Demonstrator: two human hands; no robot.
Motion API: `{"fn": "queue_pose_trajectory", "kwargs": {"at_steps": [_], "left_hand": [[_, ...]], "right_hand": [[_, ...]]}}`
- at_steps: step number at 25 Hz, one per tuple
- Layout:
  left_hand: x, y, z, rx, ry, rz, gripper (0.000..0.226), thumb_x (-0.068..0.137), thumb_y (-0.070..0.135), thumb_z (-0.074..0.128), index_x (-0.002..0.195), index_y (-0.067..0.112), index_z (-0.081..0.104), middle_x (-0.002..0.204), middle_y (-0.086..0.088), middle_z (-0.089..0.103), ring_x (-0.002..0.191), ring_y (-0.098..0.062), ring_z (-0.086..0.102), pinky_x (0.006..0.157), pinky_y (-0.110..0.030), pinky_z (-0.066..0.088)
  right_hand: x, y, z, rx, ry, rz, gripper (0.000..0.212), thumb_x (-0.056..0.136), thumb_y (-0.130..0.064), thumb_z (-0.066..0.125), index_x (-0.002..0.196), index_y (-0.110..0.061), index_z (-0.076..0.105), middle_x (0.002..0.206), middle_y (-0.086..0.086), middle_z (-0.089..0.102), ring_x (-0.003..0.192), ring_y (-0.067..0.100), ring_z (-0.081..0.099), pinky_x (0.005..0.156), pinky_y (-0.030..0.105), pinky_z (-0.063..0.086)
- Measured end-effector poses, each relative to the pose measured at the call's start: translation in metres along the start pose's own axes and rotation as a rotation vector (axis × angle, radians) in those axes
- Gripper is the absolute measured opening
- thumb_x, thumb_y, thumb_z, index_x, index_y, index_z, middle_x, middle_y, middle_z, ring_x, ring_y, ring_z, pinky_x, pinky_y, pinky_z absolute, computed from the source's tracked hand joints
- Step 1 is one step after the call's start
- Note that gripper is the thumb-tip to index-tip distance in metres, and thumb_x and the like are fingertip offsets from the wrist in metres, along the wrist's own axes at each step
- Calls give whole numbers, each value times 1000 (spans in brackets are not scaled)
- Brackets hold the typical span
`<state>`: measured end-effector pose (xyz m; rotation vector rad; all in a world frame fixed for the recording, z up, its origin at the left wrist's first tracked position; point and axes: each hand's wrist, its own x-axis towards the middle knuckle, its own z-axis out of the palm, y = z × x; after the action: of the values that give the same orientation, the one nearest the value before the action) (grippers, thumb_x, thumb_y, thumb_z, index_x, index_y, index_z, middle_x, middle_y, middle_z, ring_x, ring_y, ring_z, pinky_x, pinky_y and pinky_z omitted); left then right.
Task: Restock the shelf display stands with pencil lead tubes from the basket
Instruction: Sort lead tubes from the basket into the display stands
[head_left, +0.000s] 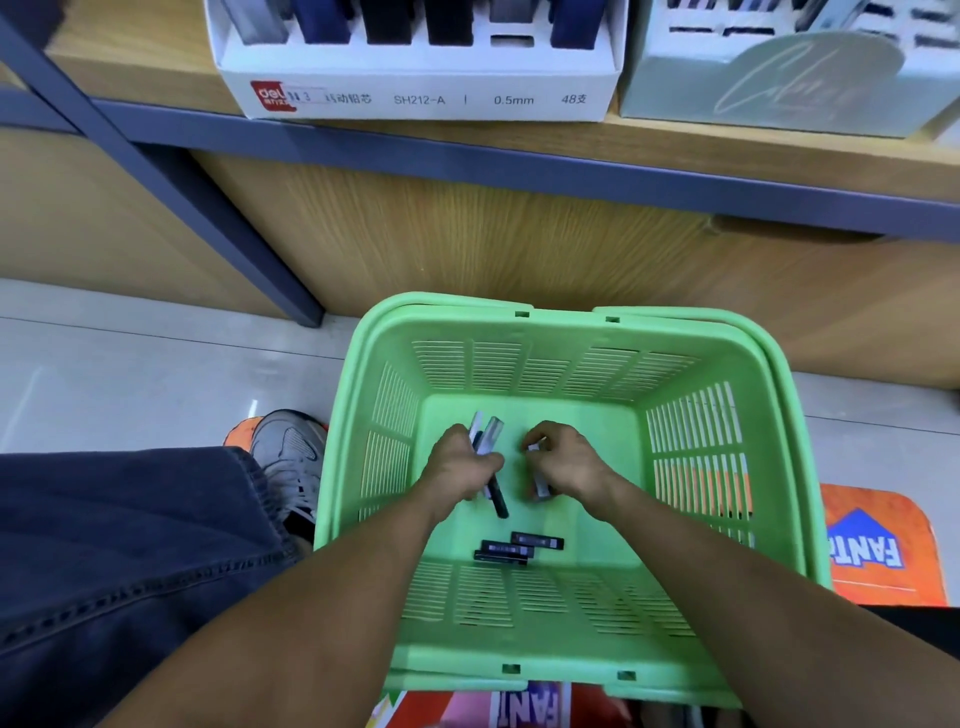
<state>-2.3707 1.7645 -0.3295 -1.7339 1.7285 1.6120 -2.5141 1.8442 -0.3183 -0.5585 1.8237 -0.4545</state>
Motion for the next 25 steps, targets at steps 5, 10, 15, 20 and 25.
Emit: {"fn": "queue_pose_trajectory", "kwargs": {"at_steps": [5, 10, 15, 20, 25], "left_hand": [[-14, 27, -9, -491, -167, 10, 3, 90, -3, 57, 89, 0, 56, 65, -15, 67, 54, -29, 66, 53, -34, 56], [-51, 61, -33, -429, -310, 142, 17, 83, -10, 68, 96, -5, 59, 67, -16, 59, 50, -23, 56, 47, -29, 47], [-102, 113, -56, -293, -472, 285, 23, 87, -11, 67, 99, 1, 53, 69, -14, 62, 55, -21, 58, 50, -29, 51], [-158, 174, -91, -205, -389, 475, 20, 87, -13, 65, 91, 0, 50, 61, -14, 60, 51, -22, 61, 47, -29, 52], [-219, 239, -131, -138, -344, 691, 29, 87, -8, 72, 109, -11, 54, 80, -14, 75, 55, -21, 62, 49, -29, 54]], "right_hand": [[-25, -20, -29, 323, -217, -50, 23, 94, 4, 61, 116, -4, 61, 80, 8, 73, 62, 18, 63, 62, 29, 53], [-63, -45, -78, 439, -277, -121, 30, 87, 23, 58, 112, 8, 66, 94, 15, 73, 85, 23, 71, 82, 28, 61], [-115, -82, -127, 348, -257, -300, 24, 85, 19, 64, 107, 11, 61, 84, 21, 70, 74, 25, 74, 72, 27, 63], [-181, -123, -183, 309, -156, -512, 23, 86, 17, 64, 108, 11, 66, 90, 26, 72, 75, 22, 75, 75, 25, 62], [-236, -155, -219, 222, -142, -692, 25, 90, 13, 62, 115, 14, 58, 95, 32, 72, 83, 29, 75, 75, 26, 61]]}}
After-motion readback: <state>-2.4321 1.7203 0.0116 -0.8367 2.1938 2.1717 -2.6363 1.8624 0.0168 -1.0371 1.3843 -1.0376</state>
